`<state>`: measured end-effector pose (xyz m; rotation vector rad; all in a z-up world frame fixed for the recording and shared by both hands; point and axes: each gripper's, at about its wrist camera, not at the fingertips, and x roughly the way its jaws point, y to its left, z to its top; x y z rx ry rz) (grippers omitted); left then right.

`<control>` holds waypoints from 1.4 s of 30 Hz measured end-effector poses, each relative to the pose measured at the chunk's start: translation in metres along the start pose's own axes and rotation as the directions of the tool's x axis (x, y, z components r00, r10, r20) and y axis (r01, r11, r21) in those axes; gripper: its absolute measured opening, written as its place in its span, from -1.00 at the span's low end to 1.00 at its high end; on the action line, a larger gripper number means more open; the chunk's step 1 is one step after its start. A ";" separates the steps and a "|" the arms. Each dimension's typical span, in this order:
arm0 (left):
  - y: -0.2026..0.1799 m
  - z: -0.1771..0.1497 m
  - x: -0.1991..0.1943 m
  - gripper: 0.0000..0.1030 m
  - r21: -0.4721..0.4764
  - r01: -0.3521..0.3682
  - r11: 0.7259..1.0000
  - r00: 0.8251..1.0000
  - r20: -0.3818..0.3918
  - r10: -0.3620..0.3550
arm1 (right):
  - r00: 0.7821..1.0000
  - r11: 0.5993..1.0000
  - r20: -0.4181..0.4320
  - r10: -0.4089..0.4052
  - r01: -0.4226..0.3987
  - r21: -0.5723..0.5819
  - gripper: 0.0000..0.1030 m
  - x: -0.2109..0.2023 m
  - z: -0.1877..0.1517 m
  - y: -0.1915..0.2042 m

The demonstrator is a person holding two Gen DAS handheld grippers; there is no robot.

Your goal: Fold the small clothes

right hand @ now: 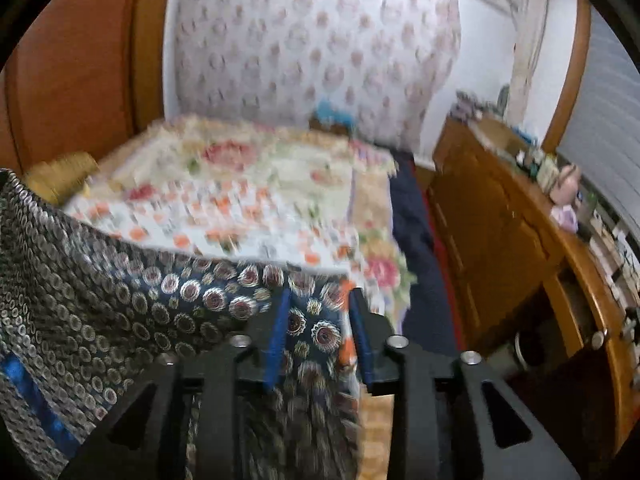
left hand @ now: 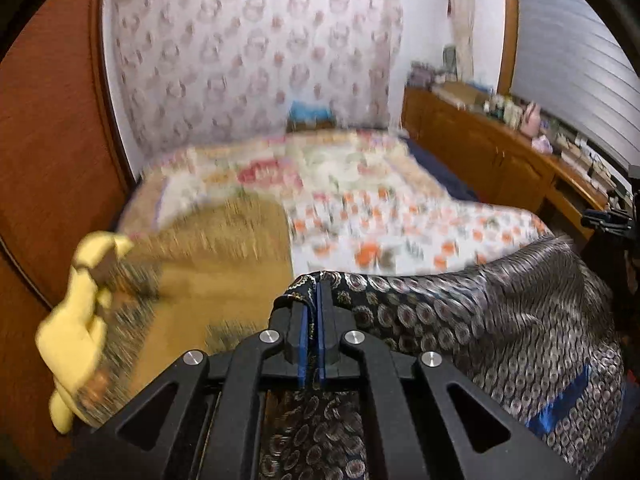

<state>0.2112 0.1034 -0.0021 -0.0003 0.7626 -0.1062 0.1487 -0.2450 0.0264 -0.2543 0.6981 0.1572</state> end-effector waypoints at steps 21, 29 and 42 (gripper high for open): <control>-0.044 -0.116 -0.050 0.56 0.078 0.080 0.994 0.997 -0.030 -0.078 | 0.987 0.982 -0.001 0.161 -0.160 0.098 -0.04 -0.076 -0.113 -0.034; -0.057 -0.139 -0.028 0.56 0.102 0.085 0.991 0.989 -0.130 -0.071 | 0.975 0.969 -0.041 0.219 -0.212 0.126 -0.04 -0.089 -0.144 -0.035; -0.060 -0.148 -0.012 0.74 0.112 0.054 0.992 0.987 -0.156 -0.036 | 0.980 0.967 -0.072 0.185 -0.168 0.189 -0.04 -0.062 -0.136 -0.049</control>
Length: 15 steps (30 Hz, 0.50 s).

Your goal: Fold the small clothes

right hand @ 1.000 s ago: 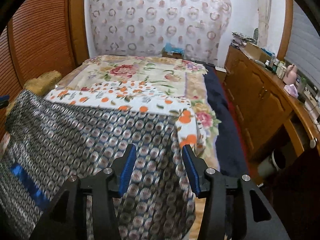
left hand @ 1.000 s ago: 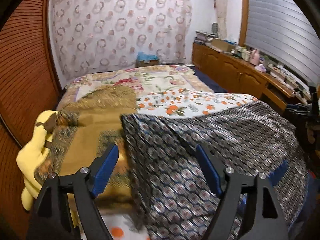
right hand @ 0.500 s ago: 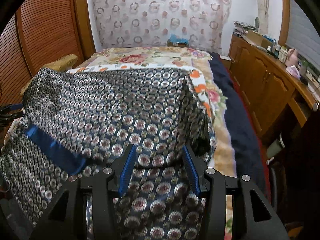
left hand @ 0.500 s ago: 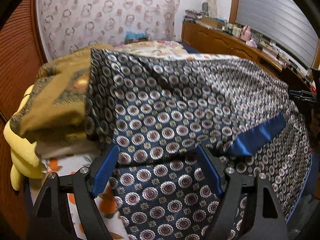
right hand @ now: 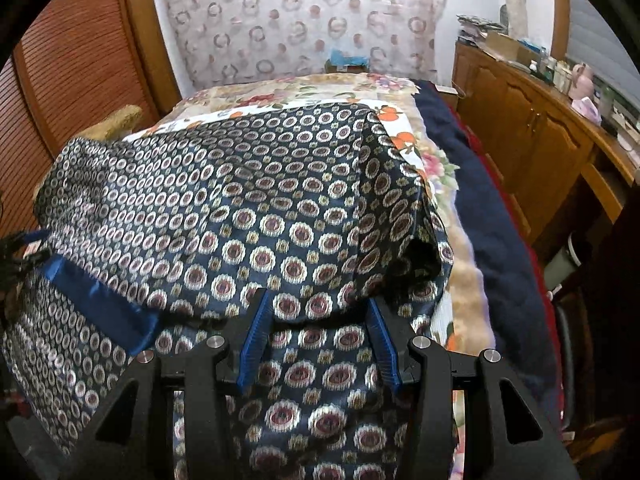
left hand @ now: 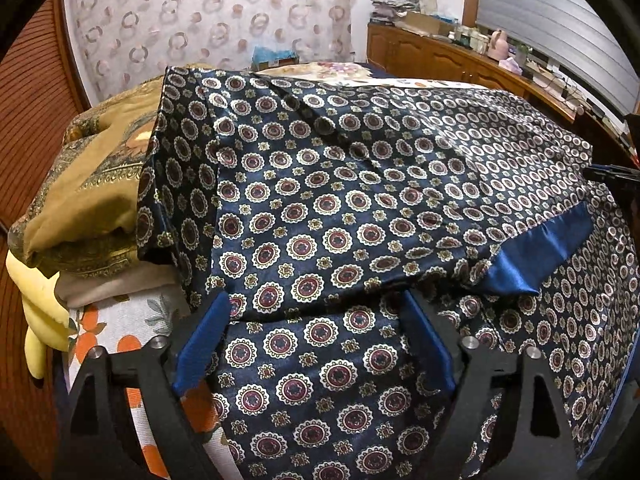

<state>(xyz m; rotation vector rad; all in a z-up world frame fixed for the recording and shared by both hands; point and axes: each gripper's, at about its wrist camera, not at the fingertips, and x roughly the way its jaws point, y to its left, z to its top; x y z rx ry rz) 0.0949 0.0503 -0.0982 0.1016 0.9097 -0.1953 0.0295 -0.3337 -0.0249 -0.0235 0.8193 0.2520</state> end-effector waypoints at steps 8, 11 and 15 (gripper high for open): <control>-0.002 0.001 0.007 1.00 0.005 0.008 1.000 1.000 -0.022 -0.008 | 0.999 0.999 0.032 -0.033 0.033 -0.010 -0.02 0.020 -0.003 0.013; -0.002 0.001 0.004 1.00 0.006 0.009 1.000 1.000 -0.021 -0.009 | 0.999 0.999 0.034 -0.031 0.031 -0.017 0.04 0.025 -0.006 0.018; -0.003 0.002 0.004 1.00 0.013 0.013 1.000 1.000 -0.020 -0.013 | 0.999 0.999 0.031 -0.039 0.040 -0.034 0.10 0.029 -0.008 0.021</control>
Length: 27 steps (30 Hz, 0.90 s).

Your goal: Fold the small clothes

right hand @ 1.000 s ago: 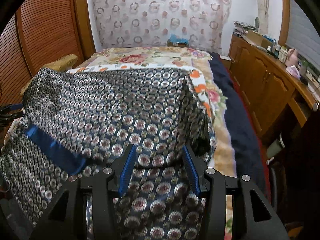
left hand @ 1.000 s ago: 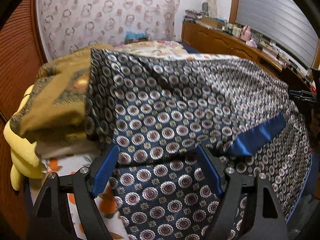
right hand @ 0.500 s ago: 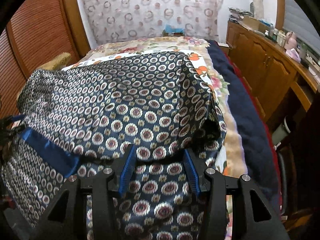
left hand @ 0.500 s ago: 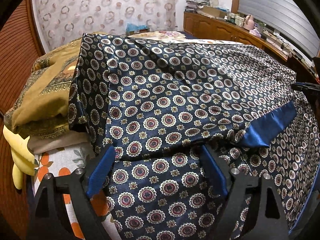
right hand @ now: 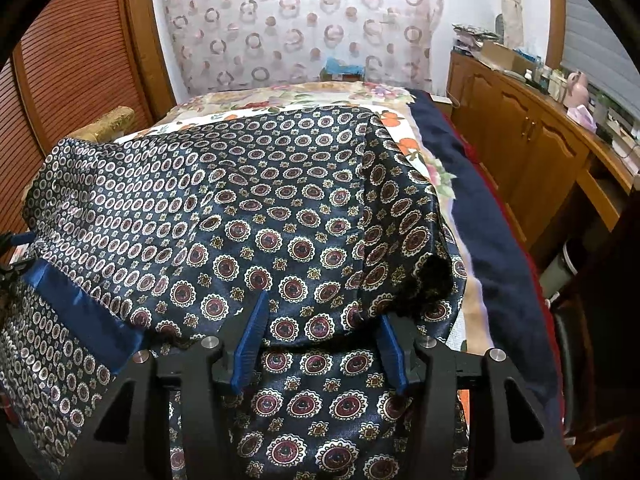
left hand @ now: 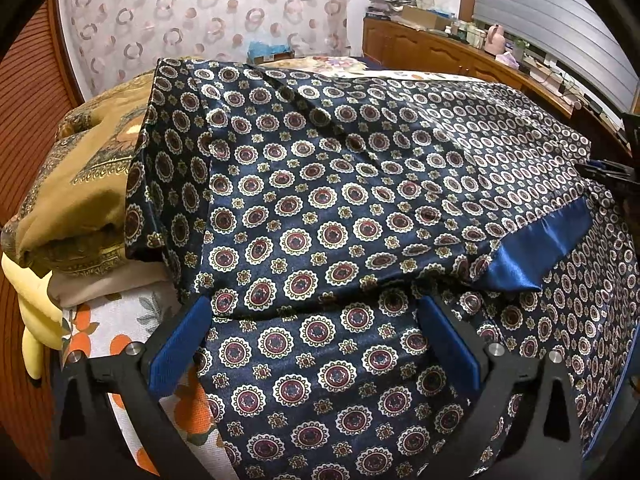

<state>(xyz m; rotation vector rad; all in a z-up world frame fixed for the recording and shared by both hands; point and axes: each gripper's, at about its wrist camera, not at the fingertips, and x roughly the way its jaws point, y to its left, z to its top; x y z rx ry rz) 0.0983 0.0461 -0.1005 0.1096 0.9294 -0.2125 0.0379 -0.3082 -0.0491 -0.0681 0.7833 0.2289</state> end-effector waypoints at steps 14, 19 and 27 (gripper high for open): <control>0.038 -0.010 -0.055 0.59 -0.144 -0.031 0.989 0.989 0.142 0.052 | 1.000 0.999 -0.007 -0.013 0.013 -0.034 0.18 0.000 0.002 0.001; 0.057 0.001 -0.057 -0.10 -0.183 -0.036 0.982 0.986 0.153 0.065 | 1.000 0.999 -0.006 -0.013 0.013 -0.038 0.18 0.000 0.002 0.000; 0.056 0.016 -0.037 -0.51 -0.163 -0.068 0.984 0.986 0.137 0.091 | 1.000 0.999 -0.006 -0.012 0.011 -0.038 0.18 0.000 0.002 -0.001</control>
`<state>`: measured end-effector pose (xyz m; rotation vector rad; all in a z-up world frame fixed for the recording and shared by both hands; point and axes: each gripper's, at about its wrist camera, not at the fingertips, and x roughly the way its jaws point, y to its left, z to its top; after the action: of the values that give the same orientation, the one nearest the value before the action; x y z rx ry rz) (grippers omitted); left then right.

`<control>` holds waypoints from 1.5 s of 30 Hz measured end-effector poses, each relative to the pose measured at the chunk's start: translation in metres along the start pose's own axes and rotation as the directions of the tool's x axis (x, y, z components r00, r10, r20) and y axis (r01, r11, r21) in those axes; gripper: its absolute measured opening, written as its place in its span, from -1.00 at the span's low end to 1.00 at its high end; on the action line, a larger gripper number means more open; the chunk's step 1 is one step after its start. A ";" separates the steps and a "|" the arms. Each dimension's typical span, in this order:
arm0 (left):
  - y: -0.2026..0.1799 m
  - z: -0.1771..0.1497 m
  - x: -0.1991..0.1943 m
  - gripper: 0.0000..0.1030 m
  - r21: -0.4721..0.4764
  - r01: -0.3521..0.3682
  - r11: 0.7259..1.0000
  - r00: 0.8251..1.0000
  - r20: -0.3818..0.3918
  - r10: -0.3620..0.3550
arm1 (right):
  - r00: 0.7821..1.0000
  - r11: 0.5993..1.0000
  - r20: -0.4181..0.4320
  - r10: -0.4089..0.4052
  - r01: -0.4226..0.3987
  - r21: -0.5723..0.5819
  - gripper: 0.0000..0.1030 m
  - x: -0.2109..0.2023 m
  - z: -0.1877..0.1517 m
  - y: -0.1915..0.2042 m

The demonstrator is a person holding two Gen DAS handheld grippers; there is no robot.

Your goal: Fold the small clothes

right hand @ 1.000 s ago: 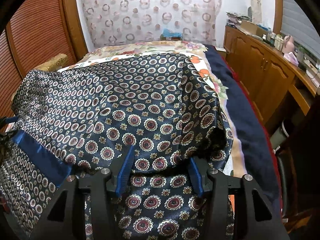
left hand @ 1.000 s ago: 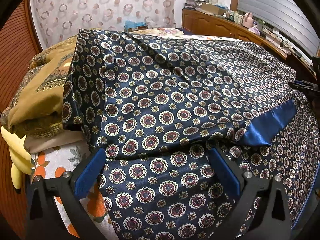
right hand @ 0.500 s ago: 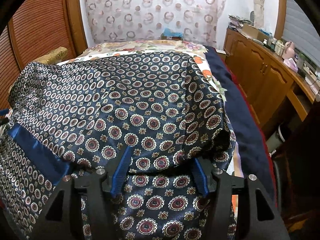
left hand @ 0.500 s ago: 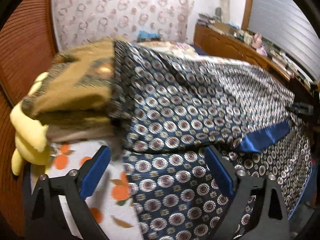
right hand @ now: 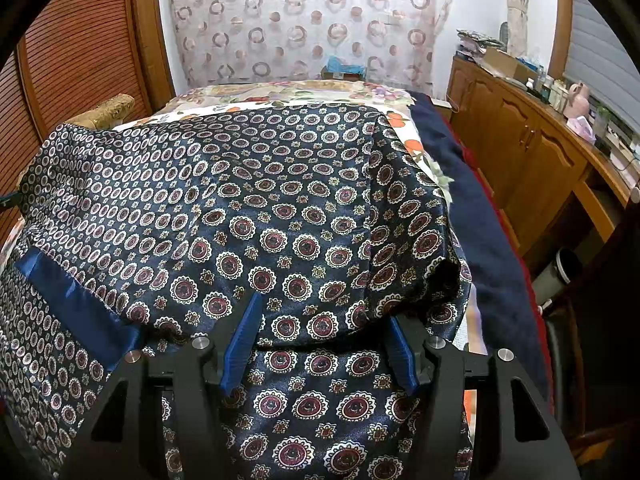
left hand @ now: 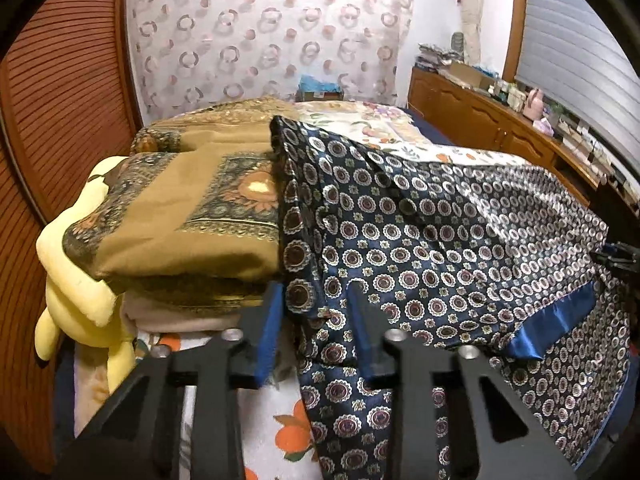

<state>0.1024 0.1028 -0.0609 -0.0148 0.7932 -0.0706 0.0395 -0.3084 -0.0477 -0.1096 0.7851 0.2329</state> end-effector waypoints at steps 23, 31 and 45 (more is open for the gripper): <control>-0.027 0.002 -0.067 -0.94 0.004 0.157 0.988 0.976 0.151 -0.156 | 0.997 1.000 0.077 0.023 -0.022 -0.005 -0.92 -0.016 0.006 -0.008; -0.028 -0.002 -0.098 -0.94 0.023 0.158 0.987 0.967 0.197 -0.160 | 0.984 0.999 0.173 0.041 -0.042 0.002 -0.94 -0.067 0.002 -0.017; -0.008 -0.074 -0.114 -0.94 -0.090 0.173 0.981 0.981 0.108 -0.164 | 0.987 0.999 0.161 0.023 -0.017 -0.043 -0.95 -0.117 -0.031 -0.015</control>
<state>-0.0301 0.1035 -0.0315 -0.1784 0.6934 -0.1900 -0.0581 -0.3478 0.0140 -0.1203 0.6208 0.2736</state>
